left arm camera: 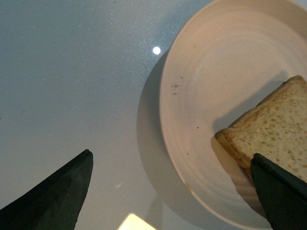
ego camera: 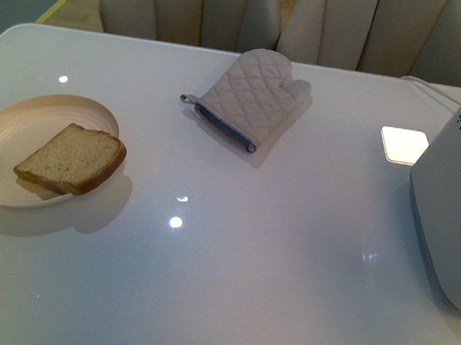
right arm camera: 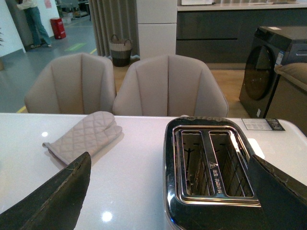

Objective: Put bread into toaster

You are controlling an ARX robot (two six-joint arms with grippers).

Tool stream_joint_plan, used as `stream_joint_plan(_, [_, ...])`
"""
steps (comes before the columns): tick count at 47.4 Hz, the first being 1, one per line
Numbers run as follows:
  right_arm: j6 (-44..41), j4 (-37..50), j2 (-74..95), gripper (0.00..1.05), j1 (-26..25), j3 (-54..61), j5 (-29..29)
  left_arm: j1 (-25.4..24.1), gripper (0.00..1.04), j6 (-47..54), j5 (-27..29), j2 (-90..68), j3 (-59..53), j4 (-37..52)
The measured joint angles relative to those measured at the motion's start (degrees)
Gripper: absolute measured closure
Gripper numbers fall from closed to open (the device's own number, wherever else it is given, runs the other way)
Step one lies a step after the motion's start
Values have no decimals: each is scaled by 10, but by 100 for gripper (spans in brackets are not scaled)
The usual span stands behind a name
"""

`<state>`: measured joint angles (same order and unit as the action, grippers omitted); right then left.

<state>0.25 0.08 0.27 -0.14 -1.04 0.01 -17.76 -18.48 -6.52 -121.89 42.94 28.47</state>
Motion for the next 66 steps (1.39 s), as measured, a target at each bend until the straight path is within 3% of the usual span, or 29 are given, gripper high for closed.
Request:
stream_joint_plan(30, [0, 0, 0, 9, 0, 0, 0, 21, 8, 45, 39, -159, 195, -63])
stream_joint_plan(38, [0, 0, 0, 9, 0, 0, 0, 31, 28, 45, 50, -177, 219, -76])
stream_joint_plan(52, [0, 0, 0, 9, 0, 0, 0, 42, 87, 36, 61, -197, 226, -71])
stream_joint_plan(56, [0, 0, 0, 9, 0, 0, 0, 42, 97, 31, 49, -193, 216, -56])
stream_joint_plan(66, [0, 0, 0, 9, 0, 0, 0, 62, 100, 0, 41, -173, 158, -18])
